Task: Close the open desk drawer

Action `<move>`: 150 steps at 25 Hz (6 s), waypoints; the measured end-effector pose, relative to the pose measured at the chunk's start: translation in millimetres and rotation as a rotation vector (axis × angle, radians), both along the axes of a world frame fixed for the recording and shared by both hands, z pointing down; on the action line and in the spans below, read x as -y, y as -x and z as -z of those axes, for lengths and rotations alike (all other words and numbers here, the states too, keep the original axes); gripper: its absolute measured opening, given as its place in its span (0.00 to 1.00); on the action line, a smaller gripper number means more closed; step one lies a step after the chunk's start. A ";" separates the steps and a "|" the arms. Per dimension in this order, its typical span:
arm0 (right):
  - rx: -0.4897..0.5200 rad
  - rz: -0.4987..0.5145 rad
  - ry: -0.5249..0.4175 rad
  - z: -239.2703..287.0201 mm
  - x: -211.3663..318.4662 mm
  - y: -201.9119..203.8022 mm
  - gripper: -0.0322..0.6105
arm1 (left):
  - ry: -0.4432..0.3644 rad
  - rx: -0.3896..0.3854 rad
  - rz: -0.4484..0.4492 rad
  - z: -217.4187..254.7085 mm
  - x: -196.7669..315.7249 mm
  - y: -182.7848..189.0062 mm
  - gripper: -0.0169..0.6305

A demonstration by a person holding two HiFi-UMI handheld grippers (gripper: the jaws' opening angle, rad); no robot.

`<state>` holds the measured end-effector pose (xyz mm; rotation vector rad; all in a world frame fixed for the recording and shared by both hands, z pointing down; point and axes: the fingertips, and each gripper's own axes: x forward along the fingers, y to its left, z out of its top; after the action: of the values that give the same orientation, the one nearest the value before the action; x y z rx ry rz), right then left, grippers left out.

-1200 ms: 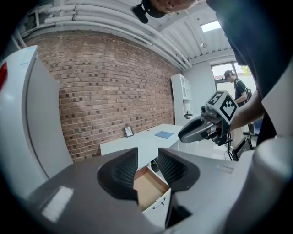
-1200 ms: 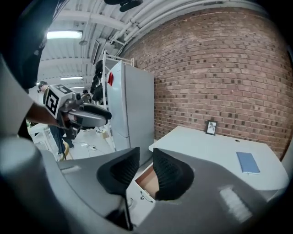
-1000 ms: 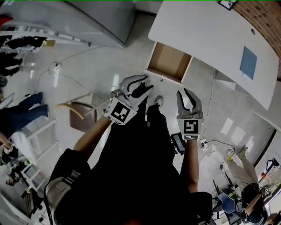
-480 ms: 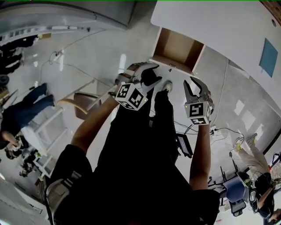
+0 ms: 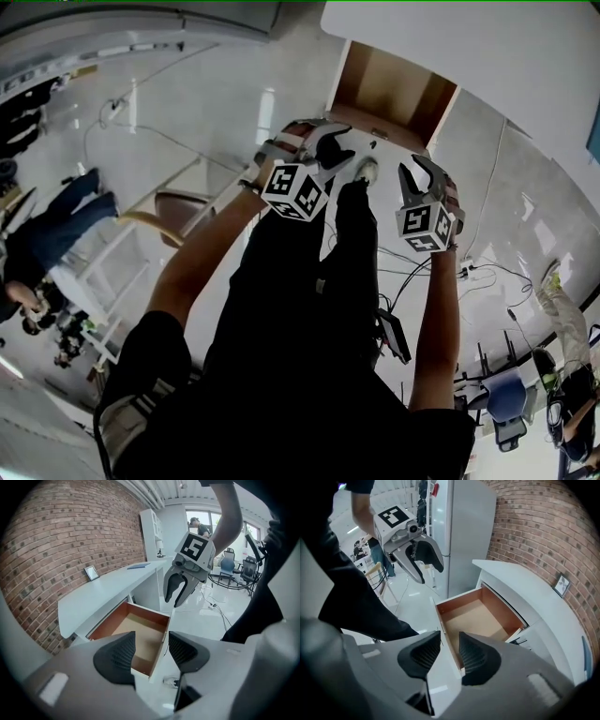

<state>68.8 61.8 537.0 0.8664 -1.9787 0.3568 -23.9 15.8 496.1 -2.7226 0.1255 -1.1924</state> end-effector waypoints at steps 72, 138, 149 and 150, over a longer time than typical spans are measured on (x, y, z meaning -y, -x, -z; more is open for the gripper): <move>-0.159 0.152 0.171 -48.8 31.8 -31.7 0.19 | 0.065 0.283 -0.116 -83.5 46.3 17.4 0.18; -0.195 0.095 0.040 -41.8 123.2 -69.8 0.21 | -0.037 0.258 -0.065 -75.2 140.1 -21.3 0.20; -0.229 0.064 0.003 -40.8 136.2 -78.2 0.22 | -0.080 0.235 -0.029 -73.4 153.3 -28.7 0.22; -0.231 0.062 -0.001 -40.5 137.0 -78.6 0.22 | -0.086 0.234 -0.026 -73.1 154.2 -29.0 0.22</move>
<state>147.4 -75.2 577.5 0.8073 -1.7872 0.2096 5.1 -138.3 569.2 -2.4831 0.1083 -1.4506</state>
